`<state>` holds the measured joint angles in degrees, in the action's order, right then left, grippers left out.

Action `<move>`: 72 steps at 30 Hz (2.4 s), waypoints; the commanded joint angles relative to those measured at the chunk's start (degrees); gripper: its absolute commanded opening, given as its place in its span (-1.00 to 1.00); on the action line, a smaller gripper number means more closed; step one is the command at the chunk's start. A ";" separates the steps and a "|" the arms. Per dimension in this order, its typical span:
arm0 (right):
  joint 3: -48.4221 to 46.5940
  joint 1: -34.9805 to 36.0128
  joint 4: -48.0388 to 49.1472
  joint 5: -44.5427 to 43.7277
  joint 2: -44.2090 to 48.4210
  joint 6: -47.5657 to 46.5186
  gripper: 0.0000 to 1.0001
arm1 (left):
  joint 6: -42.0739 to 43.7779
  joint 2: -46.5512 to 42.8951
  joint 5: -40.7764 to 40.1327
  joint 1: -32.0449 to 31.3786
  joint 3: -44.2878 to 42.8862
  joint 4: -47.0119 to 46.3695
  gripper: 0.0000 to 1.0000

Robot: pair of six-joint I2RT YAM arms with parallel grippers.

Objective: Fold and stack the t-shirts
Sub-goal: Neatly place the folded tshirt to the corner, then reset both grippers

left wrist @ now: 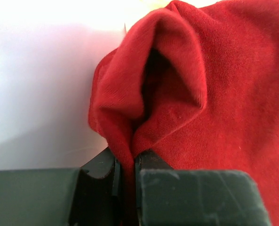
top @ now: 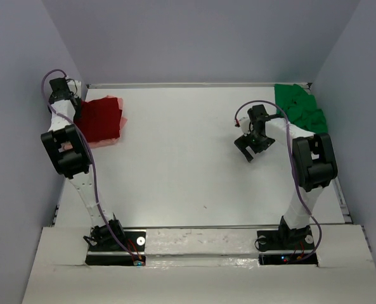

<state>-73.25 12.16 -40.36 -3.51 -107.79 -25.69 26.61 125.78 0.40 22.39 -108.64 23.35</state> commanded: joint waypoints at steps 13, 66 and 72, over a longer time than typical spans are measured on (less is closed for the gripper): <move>-0.93 0.49 -0.86 -4.49 -3.57 -0.76 0.99 | 4.50 1.75 -9.97 -3.14 1.94 -11.13 -0.25; -0.31 0.49 -1.65 -7.92 -4.88 -1.20 -1.00 | -6.22 -6.86 -6.11 -5.61 2.29 -6.04 -1.00; -1.28 0.49 -2.09 -8.71 -6.91 -1.29 -1.00 | -4.55 -5.37 -9.19 -5.34 1.76 -7.62 -1.00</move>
<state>-74.59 12.51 -42.13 -13.06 -111.18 -27.11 20.91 120.11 -5.48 16.62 -104.27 18.55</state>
